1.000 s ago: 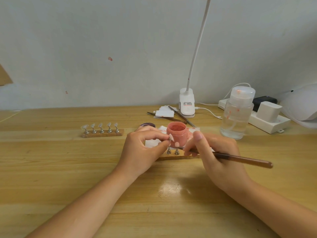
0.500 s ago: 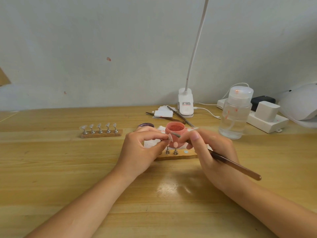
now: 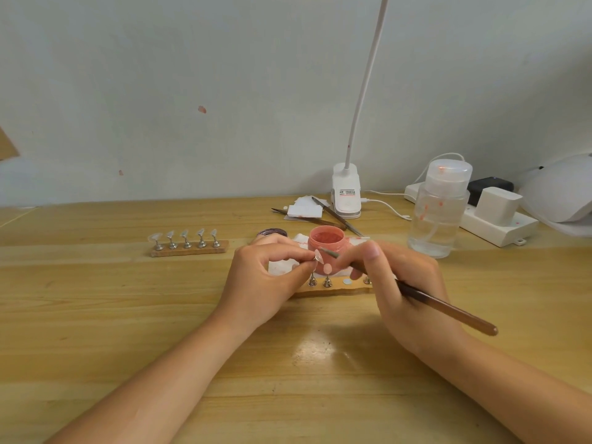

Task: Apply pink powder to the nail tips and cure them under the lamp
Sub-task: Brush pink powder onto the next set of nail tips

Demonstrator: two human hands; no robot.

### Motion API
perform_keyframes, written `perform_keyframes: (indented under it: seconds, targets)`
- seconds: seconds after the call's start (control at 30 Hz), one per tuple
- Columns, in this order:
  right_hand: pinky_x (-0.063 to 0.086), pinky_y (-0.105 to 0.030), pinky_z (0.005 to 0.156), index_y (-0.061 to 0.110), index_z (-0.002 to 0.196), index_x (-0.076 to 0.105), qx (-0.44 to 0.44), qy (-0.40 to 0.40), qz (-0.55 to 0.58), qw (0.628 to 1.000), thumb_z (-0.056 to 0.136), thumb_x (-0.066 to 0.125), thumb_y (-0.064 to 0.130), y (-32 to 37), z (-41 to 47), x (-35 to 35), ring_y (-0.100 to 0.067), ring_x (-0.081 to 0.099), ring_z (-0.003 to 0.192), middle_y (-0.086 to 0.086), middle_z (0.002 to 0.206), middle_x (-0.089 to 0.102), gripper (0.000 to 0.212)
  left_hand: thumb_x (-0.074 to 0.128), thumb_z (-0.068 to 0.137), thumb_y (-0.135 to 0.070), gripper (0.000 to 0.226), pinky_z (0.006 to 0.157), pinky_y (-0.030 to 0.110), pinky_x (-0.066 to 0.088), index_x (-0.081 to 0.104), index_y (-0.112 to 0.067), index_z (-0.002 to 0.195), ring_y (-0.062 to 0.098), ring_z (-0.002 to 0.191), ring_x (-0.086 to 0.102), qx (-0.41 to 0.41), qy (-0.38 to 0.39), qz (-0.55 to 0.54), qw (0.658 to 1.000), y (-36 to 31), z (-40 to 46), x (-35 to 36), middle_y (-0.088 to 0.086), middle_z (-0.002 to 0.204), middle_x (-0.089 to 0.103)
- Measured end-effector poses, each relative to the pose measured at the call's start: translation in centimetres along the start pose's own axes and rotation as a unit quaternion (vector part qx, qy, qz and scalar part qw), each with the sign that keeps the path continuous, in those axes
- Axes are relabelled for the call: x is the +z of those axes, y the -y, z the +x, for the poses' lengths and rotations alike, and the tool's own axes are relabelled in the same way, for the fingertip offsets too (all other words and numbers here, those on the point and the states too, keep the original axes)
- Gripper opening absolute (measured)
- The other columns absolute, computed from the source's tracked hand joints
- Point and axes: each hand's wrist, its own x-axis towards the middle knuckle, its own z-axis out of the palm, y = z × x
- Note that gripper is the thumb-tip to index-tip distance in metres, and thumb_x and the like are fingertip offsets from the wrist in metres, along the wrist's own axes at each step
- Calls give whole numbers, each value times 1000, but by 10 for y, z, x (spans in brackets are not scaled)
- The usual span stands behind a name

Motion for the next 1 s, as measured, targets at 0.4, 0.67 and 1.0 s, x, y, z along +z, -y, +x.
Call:
perform_keyframes:
  seconds: [0.4, 0.67, 1.0]
  targets:
    - [47, -20, 61, 7, 66, 67, 46, 2, 41, 998, 90, 35, 36, 0, -1, -2, -5, 61, 64, 6, 64, 65, 50, 73, 71, -3, 22, 81, 5, 36, 70, -24, 75, 4, 88, 58, 18, 8, 10, 1000, -1, 0, -1, -8, 79, 67]
    - [46, -21, 62, 7, 65, 68, 68, 3, 65, 996, 92, 40, 36, 2, -3, -1, -6, 61, 64, 4, 64, 66, 48, 73, 70, -8, 15, 81, 7, 38, 71, -21, 77, 8, 87, 59, 20, 10, -4, 1000, 0, 1, 0, -7, 78, 68]
    - [47, -20, 61, 10, 65, 66, 71, -12, 92, 993, 92, 39, 35, 4, -2, 0, -7, 61, 64, 2, 65, 67, 46, 73, 69, -8, 20, 83, 8, 38, 69, -27, 72, -5, 84, 57, 28, 11, -13, 999, 3, 2, 0, -14, 76, 67]
